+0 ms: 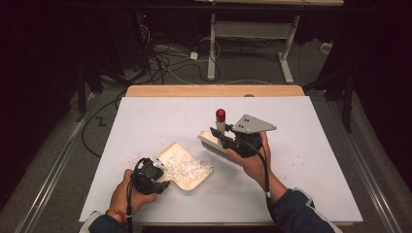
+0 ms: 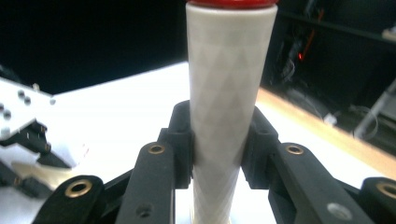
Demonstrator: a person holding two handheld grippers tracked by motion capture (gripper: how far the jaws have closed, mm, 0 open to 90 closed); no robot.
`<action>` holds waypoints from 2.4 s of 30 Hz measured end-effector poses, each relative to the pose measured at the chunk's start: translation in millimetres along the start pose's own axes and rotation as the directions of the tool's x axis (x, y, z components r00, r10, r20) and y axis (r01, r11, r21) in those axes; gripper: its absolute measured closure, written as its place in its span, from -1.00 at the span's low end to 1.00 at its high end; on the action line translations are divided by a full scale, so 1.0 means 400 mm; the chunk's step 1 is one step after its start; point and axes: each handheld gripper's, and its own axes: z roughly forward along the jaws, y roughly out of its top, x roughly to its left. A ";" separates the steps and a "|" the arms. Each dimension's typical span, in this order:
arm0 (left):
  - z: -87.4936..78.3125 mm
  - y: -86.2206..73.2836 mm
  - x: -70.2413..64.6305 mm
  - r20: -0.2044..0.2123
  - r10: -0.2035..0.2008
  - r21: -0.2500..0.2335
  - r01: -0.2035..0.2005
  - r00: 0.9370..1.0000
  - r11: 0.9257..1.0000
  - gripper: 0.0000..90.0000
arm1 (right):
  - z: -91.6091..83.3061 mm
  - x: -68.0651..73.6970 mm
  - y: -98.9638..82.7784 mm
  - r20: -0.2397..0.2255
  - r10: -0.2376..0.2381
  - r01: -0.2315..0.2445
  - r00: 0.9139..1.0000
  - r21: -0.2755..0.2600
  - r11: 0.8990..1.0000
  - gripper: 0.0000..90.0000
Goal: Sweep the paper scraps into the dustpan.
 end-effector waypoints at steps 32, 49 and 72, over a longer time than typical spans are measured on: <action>-0.009 -0.015 -0.009 -0.016 -0.018 -0.009 0.018 1.000 1.000 0.41 | 0.058 0.103 0.052 -0.052 0.026 -0.031 0.998 -0.087 0.996 0.55; -0.022 -0.039 -0.027 -0.020 0.001 0.019 0.000 1.000 1.000 0.41 | -0.064 0.046 -0.049 0.053 0.033 -0.034 0.998 0.008 0.999 0.55; -0.013 -0.027 -0.041 -0.011 0.015 0.013 -0.015 1.000 1.000 0.41 | -0.034 0.172 -0.008 -0.123 0.013 -0.016 0.992 -0.026 1.000 0.55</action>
